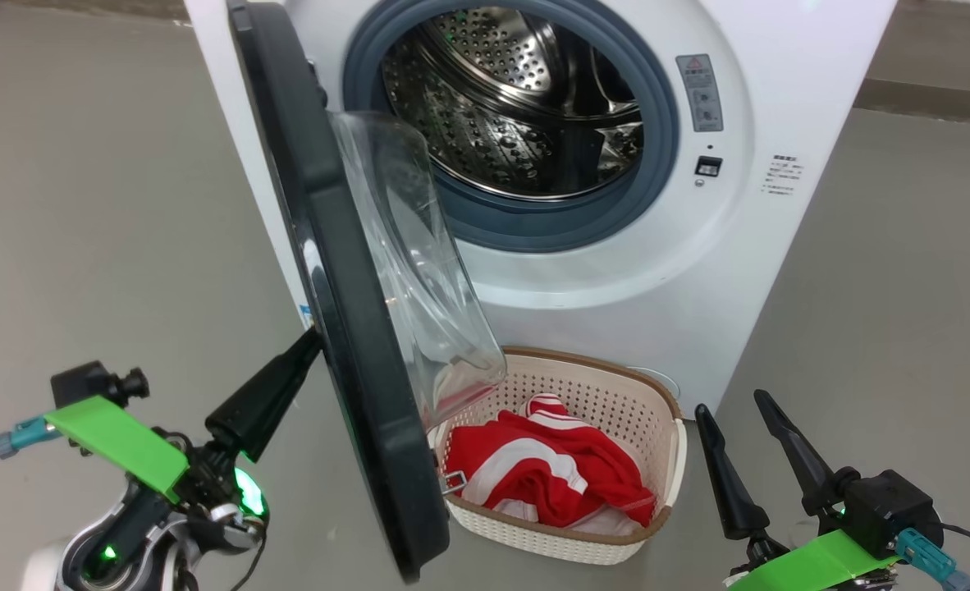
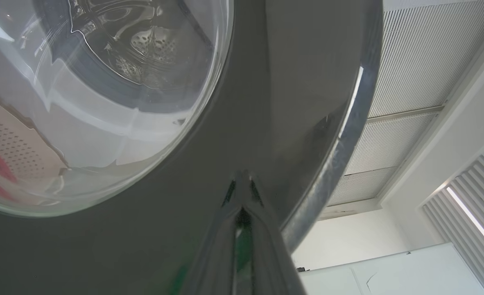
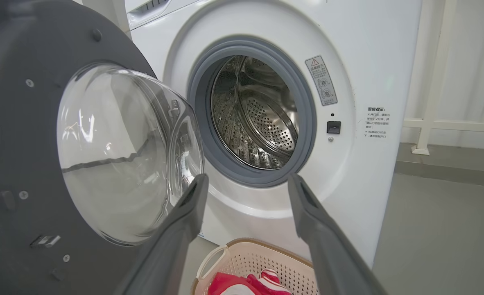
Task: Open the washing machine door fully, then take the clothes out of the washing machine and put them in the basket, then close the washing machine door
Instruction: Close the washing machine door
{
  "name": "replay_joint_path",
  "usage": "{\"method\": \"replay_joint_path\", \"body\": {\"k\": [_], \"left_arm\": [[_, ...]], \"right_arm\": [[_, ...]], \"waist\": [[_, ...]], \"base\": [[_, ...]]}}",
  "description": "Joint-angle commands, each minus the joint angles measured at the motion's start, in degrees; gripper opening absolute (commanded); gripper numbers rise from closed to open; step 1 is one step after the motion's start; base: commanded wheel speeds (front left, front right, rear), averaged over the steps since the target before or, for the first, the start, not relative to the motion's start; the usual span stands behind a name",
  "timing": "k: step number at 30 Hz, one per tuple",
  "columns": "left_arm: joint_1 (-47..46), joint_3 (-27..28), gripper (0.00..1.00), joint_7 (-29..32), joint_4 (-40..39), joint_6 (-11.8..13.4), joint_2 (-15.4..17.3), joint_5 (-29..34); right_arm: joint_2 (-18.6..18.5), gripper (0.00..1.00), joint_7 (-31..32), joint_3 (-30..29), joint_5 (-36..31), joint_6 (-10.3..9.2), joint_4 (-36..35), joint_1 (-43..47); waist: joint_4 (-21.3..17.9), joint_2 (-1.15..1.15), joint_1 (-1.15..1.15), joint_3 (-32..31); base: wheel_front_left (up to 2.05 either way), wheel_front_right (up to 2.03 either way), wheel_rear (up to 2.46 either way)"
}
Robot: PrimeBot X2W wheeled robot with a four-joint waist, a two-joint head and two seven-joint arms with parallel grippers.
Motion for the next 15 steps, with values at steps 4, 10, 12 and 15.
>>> {"method": "replay_joint_path", "body": {"k": [4,10,12,15], "left_arm": [[-1.0,0.1,0.00,-1.1,0.0,-1.5,0.7,-1.6],[-1.7,-0.9,0.00,-2.4,1.0,-2.6,0.7,-4.0],[-2.0,-1.2,0.00,-3.0,1.2,-2.7,0.7,-4.7],[-2.5,-1.5,0.00,-3.9,1.5,-2.9,0.7,-6.2]], "right_arm": [[-0.4,1.00,-0.4,1.3,0.3,0.35,-1.4,-1.8],[-0.4,1.00,-0.4,1.2,0.2,0.35,-1.4,-2.3],[-0.4,1.00,-0.4,1.1,0.1,0.35,-1.4,-2.4],[-0.4,1.00,-0.4,1.2,0.1,0.35,-1.4,-2.5]], "waist": [[-1.9,0.00,0.00,0.6],[-4.4,0.00,0.00,1.3],[-5.3,0.00,0.00,1.7],[-6.6,0.00,0.00,2.1]], "base": [[0.00,0.00,0.00],[0.00,0.00,0.00],[0.00,0.00,0.00],[0.00,0.00,0.00]]}}
